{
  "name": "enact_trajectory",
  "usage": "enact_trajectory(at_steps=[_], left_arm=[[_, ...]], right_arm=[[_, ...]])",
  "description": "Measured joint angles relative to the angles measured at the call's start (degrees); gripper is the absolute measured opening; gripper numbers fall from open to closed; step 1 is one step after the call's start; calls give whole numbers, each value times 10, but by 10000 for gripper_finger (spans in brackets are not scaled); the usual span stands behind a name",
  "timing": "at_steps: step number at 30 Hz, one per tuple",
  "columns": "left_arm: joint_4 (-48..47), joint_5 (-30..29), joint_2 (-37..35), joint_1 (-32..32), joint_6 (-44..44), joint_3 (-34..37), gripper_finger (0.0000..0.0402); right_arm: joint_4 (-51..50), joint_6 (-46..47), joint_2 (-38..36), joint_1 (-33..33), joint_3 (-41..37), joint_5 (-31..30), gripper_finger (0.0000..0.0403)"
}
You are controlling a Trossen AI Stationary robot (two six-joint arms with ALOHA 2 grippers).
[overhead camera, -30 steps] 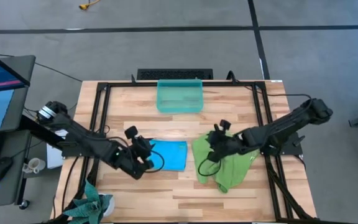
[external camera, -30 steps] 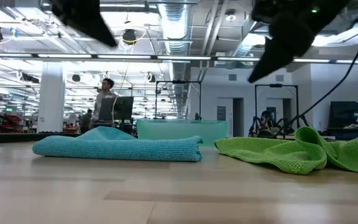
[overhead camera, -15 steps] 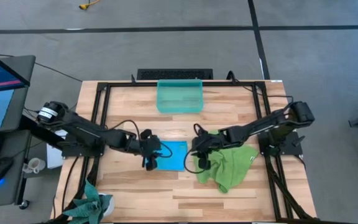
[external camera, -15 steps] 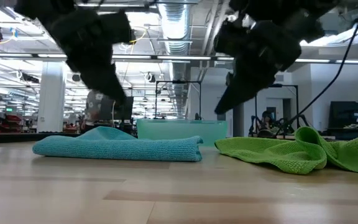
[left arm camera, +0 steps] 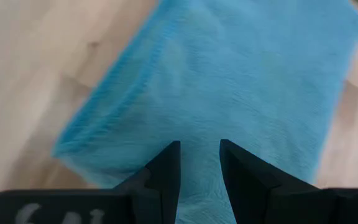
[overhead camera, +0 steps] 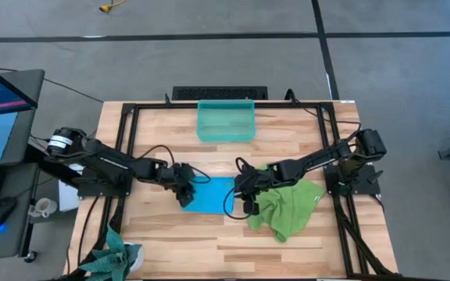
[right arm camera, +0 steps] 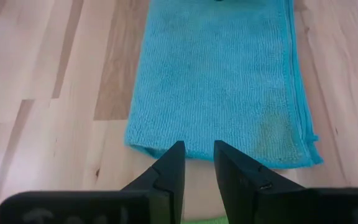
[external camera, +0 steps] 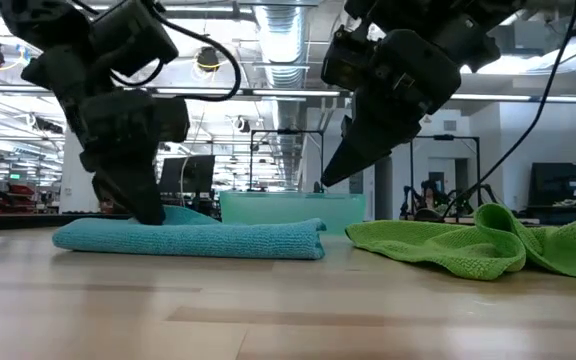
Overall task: Roll microfiber towels into tight, uniform cylinder then place into a basket
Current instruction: Roll the blue microfiber cloth
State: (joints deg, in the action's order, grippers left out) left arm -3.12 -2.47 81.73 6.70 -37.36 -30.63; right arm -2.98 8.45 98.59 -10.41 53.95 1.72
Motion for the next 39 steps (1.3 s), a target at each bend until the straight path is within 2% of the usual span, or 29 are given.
enact_trajectory(at_steps=[6, 11, 16, 26, 33, 36, 39], left_arm=[[-11, -65, 0, -39, -5, 0, 103], [-67, -113, 0, -65, -11, 0, 103], [-62, -163, 0, -67, 37, -10, 103], [-50, -177, 0, -7, 73, -72, 103], [9, -139, 1, 33, 84, -72, 103], [42, -137, 23, 38, 93, -72, 103], [112, -93, 70, 31, 112, -73, 103]], right_arm=[[-18, 0, 0, 0, 0, 0, 107], [-24, -1, 0, 0, 0, 0, 107], [-26, -1, 0, 0, 0, 0, 107], [-39, -14, 0, 1, 0, -1, 107], [-39, -14, 0, 1, 0, -1, 107], [-39, -14, -1, 1, 0, -1, 107], [-43, -14, -1, 1, 0, -2, 107]])
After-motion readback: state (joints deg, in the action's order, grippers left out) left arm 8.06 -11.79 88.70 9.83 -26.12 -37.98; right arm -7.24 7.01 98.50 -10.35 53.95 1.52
